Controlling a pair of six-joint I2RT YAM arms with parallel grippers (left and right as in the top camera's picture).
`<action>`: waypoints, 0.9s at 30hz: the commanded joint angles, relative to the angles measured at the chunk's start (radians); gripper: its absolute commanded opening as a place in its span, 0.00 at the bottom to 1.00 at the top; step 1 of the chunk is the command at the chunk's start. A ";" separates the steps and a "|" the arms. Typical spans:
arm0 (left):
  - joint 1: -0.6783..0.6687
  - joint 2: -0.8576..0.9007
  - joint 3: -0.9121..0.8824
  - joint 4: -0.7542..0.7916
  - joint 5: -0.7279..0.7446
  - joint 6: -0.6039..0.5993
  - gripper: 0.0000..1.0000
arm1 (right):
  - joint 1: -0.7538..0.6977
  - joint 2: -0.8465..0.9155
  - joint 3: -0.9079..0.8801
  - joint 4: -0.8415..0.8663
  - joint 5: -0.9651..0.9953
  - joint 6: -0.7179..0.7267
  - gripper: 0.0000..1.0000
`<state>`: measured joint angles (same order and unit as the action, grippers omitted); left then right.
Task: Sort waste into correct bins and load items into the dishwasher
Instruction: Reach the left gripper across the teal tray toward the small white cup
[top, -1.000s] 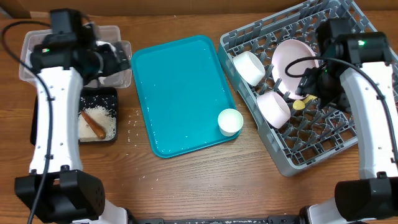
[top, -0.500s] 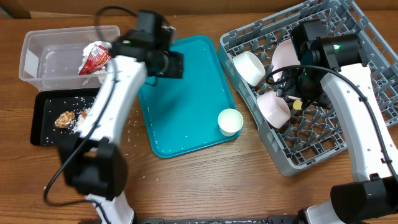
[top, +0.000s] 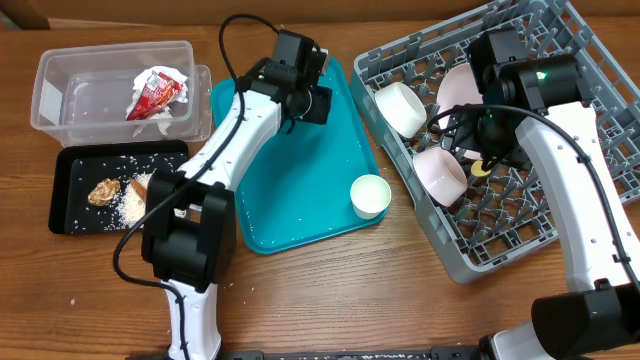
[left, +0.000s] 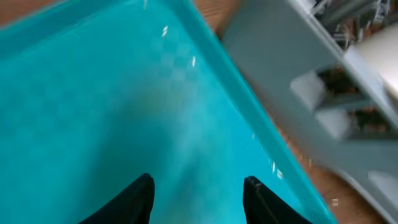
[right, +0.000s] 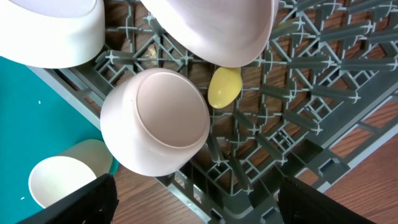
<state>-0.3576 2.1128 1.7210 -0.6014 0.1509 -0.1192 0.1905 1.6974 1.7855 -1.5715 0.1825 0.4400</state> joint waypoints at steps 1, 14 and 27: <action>-0.034 0.051 0.001 0.068 0.029 0.019 0.50 | 0.000 -0.005 -0.001 0.004 -0.005 -0.003 0.85; -0.093 0.134 0.001 0.243 0.048 0.019 0.54 | -0.001 -0.005 -0.001 0.023 -0.004 -0.003 0.85; -0.093 0.223 0.001 0.451 0.032 0.018 0.61 | -0.001 -0.005 -0.001 0.029 -0.004 -0.003 0.85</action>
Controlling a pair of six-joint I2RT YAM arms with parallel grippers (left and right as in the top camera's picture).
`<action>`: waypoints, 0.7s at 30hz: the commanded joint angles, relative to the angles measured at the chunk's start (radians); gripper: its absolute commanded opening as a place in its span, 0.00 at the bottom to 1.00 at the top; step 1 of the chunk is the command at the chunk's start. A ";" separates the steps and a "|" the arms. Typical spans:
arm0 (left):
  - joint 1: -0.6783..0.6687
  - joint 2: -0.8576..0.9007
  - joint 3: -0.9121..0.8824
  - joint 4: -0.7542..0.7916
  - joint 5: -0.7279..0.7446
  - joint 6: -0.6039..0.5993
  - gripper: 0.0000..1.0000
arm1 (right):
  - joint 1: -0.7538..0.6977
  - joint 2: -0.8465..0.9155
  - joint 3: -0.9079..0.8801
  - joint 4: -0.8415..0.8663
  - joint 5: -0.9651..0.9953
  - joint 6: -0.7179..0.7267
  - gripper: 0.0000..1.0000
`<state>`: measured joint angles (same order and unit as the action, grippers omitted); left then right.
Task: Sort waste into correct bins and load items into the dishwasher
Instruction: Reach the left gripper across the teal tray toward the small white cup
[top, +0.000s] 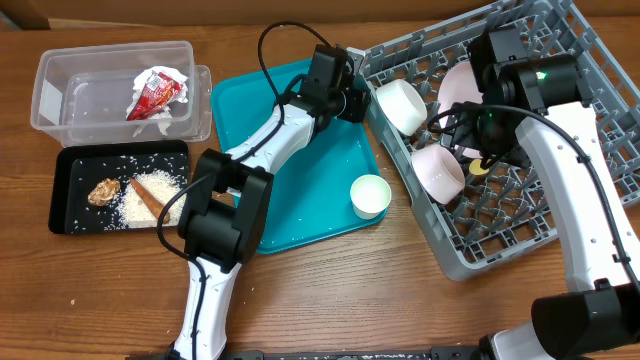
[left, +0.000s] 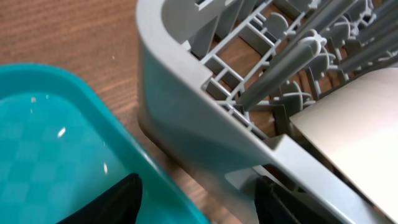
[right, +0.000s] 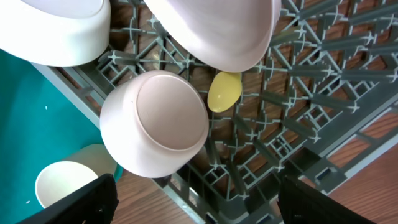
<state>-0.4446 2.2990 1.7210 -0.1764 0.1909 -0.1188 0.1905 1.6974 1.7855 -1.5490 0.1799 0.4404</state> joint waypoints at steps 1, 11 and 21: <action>-0.006 0.037 0.001 0.037 -0.032 0.018 0.61 | -0.001 -0.005 -0.001 0.008 -0.002 -0.003 0.85; -0.005 0.037 0.001 0.230 -0.150 0.019 0.69 | -0.001 -0.003 -0.001 0.019 -0.002 -0.003 0.85; -0.005 0.037 0.001 0.299 -0.145 0.018 0.73 | -0.001 -0.003 -0.001 0.021 -0.002 -0.003 0.85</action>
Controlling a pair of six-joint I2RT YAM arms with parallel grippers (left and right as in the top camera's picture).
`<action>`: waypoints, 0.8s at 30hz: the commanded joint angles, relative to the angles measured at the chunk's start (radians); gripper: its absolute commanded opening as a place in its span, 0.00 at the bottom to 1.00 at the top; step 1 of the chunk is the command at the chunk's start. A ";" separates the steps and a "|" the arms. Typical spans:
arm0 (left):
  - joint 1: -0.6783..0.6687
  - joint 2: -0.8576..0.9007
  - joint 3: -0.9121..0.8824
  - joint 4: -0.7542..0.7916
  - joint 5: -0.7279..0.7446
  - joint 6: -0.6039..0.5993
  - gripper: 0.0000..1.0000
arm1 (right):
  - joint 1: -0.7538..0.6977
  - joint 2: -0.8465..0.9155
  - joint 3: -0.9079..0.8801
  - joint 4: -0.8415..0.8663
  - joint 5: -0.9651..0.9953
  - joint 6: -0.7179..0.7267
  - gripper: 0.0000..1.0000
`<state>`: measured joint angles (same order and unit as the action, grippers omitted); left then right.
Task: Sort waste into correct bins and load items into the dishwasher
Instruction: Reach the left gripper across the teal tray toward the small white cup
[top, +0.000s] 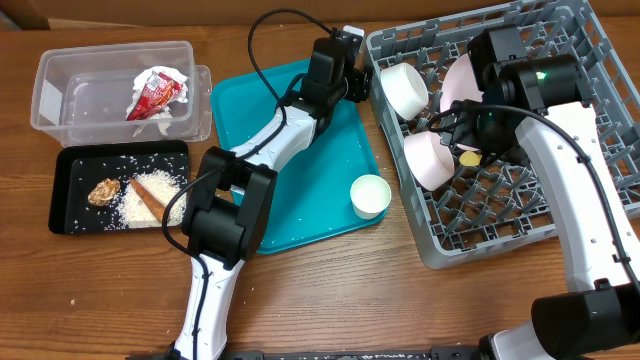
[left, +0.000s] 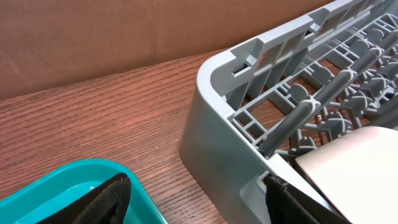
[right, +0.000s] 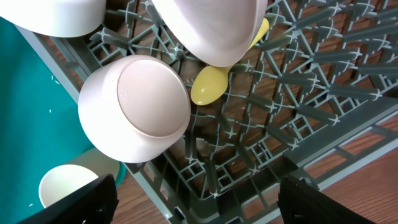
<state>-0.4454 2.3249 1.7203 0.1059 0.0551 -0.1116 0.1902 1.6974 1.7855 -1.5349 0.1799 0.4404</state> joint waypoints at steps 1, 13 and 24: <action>-0.004 0.011 0.002 0.024 -0.009 0.011 0.73 | 0.000 -0.003 -0.001 0.008 -0.002 -0.003 0.85; 0.002 -0.143 0.003 -0.205 0.031 0.046 0.98 | 0.000 -0.003 -0.001 0.008 -0.001 -0.004 0.85; 0.006 -0.467 0.003 -0.833 0.082 0.101 1.00 | 0.000 -0.003 -0.001 0.011 -0.002 -0.003 0.86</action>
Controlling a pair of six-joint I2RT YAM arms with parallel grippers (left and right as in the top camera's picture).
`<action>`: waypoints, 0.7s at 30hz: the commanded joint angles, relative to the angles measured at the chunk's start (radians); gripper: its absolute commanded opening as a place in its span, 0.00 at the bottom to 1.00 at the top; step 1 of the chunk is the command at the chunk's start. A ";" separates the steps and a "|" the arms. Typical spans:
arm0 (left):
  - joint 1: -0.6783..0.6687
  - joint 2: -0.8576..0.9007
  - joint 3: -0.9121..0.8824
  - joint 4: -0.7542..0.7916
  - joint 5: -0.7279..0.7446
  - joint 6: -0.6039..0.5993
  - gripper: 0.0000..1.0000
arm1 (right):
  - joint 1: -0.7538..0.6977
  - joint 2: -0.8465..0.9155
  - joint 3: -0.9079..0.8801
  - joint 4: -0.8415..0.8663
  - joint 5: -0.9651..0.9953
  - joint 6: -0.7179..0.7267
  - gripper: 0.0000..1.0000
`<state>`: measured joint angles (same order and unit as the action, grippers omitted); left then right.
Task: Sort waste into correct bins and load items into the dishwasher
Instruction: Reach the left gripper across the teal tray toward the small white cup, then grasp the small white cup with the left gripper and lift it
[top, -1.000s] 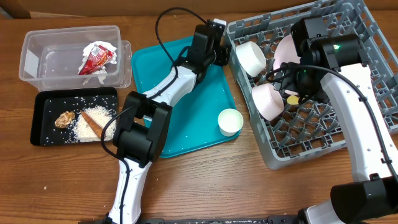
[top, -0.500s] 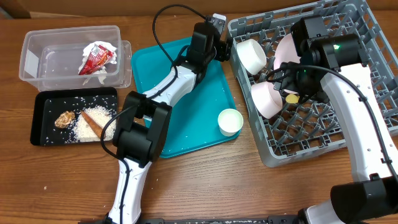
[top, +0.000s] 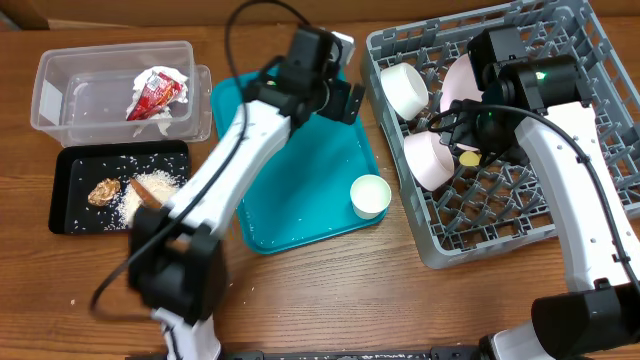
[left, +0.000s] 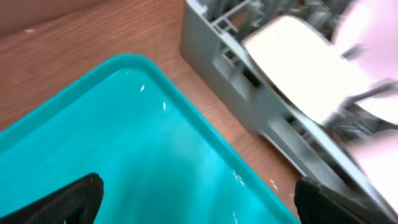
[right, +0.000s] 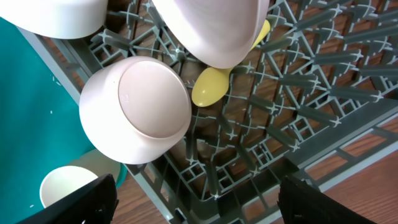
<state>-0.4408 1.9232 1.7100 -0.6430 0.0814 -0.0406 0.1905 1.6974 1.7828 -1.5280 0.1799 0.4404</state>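
Note:
A grey dish rack (top: 440, 250) stands on the right and holds a white bowl (top: 403, 88), a pink bowl (top: 430, 160), a larger pink bowl (top: 458, 85) and a yellow spoon (right: 211, 86). A white cup (top: 370, 195) stands on the teal tray (top: 290, 190) near its right edge. My left gripper (left: 199, 202) hovers open and empty over the tray's upper right part, beside the rack's corner (left: 205, 28). My right gripper (right: 199, 205) hangs open and empty above the rack, over the pink bowl (right: 135, 111) and the spoon.
A clear plastic bin (top: 70, 100) with a red wrapper (top: 155, 92) sits at the back left. In front of it lies a black tray (top: 70, 215) with food scraps and crumbs. Bare wood lies in front of the teal tray.
My left gripper has drawn back from the rack's far left corner and now sits over the teal tray, jaws wider apart. The rack, the cup and my right arm have not moved.
At first the rack lay skewed and my left gripper was over the tray. Then that gripper was at the rack's left corner. After that the rack stood squarer to the table. Now the gripper is back over the tray, while the right one stayed open above the rack.

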 joint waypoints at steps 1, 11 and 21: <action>0.002 -0.075 0.013 -0.135 0.079 0.031 1.00 | -0.001 -0.003 0.002 0.005 -0.002 -0.004 0.86; -0.024 -0.024 -0.025 -0.510 0.233 0.229 0.96 | -0.001 -0.003 0.002 0.005 -0.002 -0.004 0.88; -0.044 0.001 -0.189 -0.299 0.336 0.314 0.95 | -0.001 -0.003 0.002 0.000 -0.002 -0.003 0.88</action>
<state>-0.4706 1.9011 1.5738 -0.9836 0.3733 0.2276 0.1905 1.6974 1.7828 -1.5295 0.1795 0.4404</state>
